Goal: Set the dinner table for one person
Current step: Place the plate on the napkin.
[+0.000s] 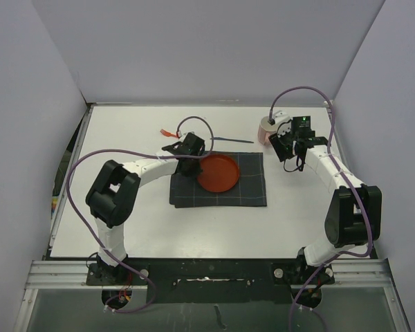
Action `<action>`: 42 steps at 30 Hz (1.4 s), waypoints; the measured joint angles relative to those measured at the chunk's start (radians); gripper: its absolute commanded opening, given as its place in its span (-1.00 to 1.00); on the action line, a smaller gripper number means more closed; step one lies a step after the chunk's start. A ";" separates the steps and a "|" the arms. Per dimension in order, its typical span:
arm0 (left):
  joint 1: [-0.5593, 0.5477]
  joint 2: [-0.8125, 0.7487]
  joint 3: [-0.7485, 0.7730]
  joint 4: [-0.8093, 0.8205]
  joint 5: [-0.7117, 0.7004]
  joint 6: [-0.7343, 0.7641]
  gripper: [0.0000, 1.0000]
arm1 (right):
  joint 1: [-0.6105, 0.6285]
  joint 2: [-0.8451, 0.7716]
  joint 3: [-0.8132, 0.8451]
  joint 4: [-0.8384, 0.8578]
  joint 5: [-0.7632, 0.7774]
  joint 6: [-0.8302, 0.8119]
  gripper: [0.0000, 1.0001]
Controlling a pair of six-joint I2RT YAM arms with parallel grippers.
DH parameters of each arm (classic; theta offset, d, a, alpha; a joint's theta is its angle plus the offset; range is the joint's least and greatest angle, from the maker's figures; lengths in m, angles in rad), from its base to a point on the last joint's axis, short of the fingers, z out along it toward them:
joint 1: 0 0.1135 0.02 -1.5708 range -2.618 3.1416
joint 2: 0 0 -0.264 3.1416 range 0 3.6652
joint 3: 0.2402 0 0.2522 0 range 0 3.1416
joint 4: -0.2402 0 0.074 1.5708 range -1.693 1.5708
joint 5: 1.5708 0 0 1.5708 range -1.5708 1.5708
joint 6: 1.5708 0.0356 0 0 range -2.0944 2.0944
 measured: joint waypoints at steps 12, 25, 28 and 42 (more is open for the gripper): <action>0.000 0.006 -0.001 -0.006 0.017 -0.036 -1.00 | 0.000 0.000 0.000 0.000 -0.003 0.000 -0.12; -0.022 0.005 -0.031 -0.005 0.023 -0.072 -1.00 | 0.000 0.000 0.000 0.000 -0.005 0.000 -0.12; -0.023 0.005 -0.032 -0.005 0.022 -0.074 -1.00 | 0.000 0.000 0.000 0.000 -0.007 0.000 -0.12; -0.034 -0.017 -0.055 -0.032 -0.024 -0.077 0.57 | 0.000 0.000 0.000 0.000 -0.039 0.000 -0.12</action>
